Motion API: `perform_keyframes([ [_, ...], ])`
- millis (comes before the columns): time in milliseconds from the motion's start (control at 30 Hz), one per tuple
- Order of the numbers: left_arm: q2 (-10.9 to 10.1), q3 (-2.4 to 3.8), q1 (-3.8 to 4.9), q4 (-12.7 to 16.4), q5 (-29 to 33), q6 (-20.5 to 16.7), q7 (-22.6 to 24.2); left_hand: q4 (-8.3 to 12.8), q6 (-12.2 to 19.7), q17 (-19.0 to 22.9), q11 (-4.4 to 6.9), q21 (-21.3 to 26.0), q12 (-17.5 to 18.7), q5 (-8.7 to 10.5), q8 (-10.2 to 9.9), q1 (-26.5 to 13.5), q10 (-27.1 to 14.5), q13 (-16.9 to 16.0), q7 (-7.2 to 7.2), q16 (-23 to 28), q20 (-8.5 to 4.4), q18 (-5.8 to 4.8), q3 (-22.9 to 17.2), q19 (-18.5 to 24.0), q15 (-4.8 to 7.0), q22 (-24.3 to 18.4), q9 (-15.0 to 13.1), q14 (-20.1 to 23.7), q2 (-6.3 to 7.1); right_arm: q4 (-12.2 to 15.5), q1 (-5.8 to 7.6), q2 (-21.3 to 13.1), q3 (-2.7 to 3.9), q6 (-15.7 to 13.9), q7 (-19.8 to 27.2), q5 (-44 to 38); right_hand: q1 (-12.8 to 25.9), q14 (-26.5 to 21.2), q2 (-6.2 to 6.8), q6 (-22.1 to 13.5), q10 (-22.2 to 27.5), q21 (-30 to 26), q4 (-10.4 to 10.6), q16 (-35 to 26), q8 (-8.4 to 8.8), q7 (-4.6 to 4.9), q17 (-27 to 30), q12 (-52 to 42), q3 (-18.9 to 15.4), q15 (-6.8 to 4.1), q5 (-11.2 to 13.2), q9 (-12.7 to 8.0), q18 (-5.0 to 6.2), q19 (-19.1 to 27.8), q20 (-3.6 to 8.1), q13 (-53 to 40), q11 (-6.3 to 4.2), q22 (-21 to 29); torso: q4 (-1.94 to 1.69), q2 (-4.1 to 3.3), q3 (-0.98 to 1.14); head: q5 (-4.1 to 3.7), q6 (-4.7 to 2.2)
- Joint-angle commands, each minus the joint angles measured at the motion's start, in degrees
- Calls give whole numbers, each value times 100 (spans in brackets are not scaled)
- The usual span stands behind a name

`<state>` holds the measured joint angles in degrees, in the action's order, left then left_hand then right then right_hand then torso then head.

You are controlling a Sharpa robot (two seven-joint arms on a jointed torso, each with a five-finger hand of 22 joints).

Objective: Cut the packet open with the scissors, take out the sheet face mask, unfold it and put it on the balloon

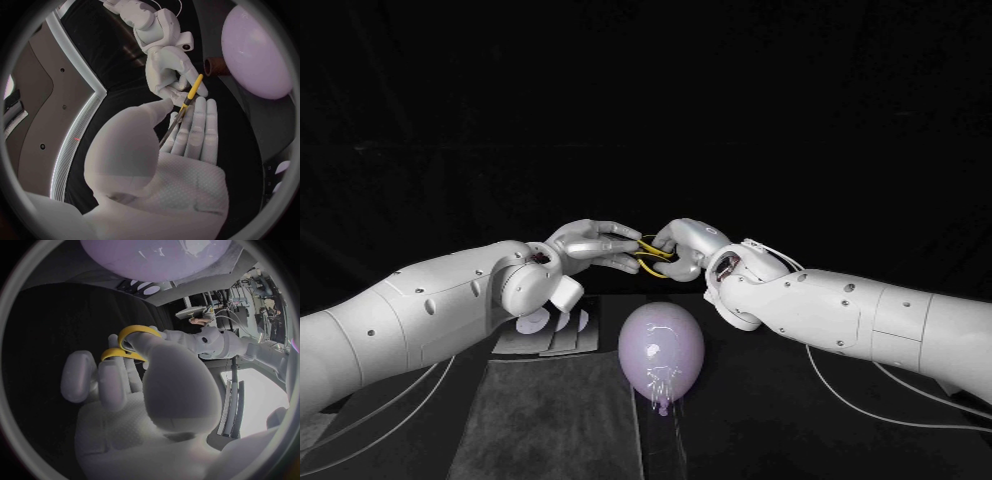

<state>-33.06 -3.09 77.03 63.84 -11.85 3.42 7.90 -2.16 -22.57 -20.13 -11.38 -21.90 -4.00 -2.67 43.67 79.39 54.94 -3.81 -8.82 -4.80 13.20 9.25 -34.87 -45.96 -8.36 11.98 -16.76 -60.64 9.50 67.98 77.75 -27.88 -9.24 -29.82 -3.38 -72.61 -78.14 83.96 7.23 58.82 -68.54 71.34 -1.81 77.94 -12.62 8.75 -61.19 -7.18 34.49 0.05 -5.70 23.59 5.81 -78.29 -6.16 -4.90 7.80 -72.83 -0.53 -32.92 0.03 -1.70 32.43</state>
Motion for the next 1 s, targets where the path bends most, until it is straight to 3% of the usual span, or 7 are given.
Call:
perform_keyframes([
  [33, -5, 4, 7, -7, -354, -132, -13, -41, 38, -30, -13, 77, -32, -10, -47, -19, -90, -1, -519, 17, 57, -29, 133, -5, -14, -60, 36, 59, 81, 4, 9, -20, 7, -237, -134, 33, -14, 67, -127, -61, -386, 26, -3, 25, 18, 1, 0, 49, 50, -29, -47, 24, -91, 22, 39, 5, -350, -10, -2, 0, -1, -1, -3],
  [300, -12, 4, 7, -12, -712, -232, -93, -146, 45, -102, -61, 262, -67, -10, -73, -63, -347, -6, -443, -28, 177, 76, 429, -54, -51, -205, 119, 143, 141, 26, 9, -38, 8, -221, -120, 58, 276, 69, 80, -289, -224, 5, 65, 35, 125, 70, -9, 256, 1, 31, -290, 59, -93, 49, 0, 61, -272, -18, 0, -1, -2, -6, -1],
  [600, -67, 5, 6, -43, -857, -201, -107, -279, 53, -149, -115, 488, -170, -11, -107, -97, -537, -13, -397, -9, 278, 113, 775, -43, -116, -370, 210, 366, 197, 8, 11, -83, 8, -221, -174, 17, 118, 78, -341, -59, -586, 64, 2, 56, -60, -46, -38, 209, 291, -53, 157, 265, -97, 12, 42, 6, -377, -101, -1, 0, 0, 4, 1],
  [667, -108, 7, 6, -68, -856, -168, -79, -401, 203, -106, -199, 657, -144, -2, -205, -157, -749, 2, -288, 83, 321, 84, 1124, 79, -210, -473, 281, 670, 248, 3, 16, -112, 8, -100, -175, -73, 88, 75, -376, -22, -675, 66, -47, 50, -101, -67, -26, 191, 366, -72, 227, 311, -97, 13, 63, -8, -407, -109, 3, -1, 0, 6, 4],
  [800, -232, 11, 5, -209, -832, 15, -47, -569, 300, -59, -252, 854, -214, -11, -292, 69, -936, -5, -245, 72, 338, 63, 1840, 114, -271, -614, 376, 919, 113, 7, 31, -208, 7, 145, -146, -384, 113, 80, -364, 2, -736, 91, -84, 59, -139, -83, -49, 200, 426, -88, 244, 365, -105, -2, 83, -15, -425, -142, 5, 1, 4, 5, 12],
  [833, -290, 12, 5, -288, -827, 166, -74, -740, 415, -21, -257, 977, -321, -3, -338, 345, -973, -8, -289, 36, 352, 39, 2422, 109, -288, -708, 441, 1014, -26, 8, 41, -252, 7, 226, -127, -515, 123, 82, -357, 8, -750, 99, -94, 62, -149, -88, -56, 204, 439, -92, 246, 380, -107, -6, 87, -16, -429, -152, 5, 0, 6, -1, 16],
  [1000, -512, 16, 23, -652, -811, 808, -234, -995, 356, 21, -215, 1113, -499, -9, -292, 558, -850, -16, -736, -8, 345, 10, 2890, 120, -270, -798, 481, 1078, -130, -41, 127, -376, 6, 696, -79, -1071, 140, 88, -345, 17, -766, 125, -102, 74, -163, -95, -85, 211, 452, -96, 254, 400, -115, -22, 93, -17, -434, -178, 1, 1, 2, -15, 31],
])
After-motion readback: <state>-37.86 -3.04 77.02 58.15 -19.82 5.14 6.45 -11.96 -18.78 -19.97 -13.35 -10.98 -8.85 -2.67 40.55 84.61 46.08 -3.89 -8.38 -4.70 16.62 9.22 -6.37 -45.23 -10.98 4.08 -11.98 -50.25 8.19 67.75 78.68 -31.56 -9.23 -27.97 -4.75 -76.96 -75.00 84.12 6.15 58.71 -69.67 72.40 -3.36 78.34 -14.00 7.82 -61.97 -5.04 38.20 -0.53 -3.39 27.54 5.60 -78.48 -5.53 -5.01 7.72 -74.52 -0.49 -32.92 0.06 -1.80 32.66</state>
